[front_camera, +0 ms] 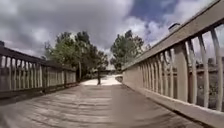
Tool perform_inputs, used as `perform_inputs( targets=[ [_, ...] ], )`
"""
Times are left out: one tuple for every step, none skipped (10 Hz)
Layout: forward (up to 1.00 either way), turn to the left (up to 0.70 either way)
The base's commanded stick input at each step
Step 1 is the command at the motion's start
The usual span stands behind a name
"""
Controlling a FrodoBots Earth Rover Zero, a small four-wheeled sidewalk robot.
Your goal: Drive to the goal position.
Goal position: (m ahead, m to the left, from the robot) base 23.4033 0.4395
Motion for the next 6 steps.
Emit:
perform_inputs(
  targets=[
    [0.69,0.1],
    [0.69,0.14],
    [0.69,0.05],
    [0.69,0.01],
    [0.69,0.01],
    [0.69,0.01]
  ],
)
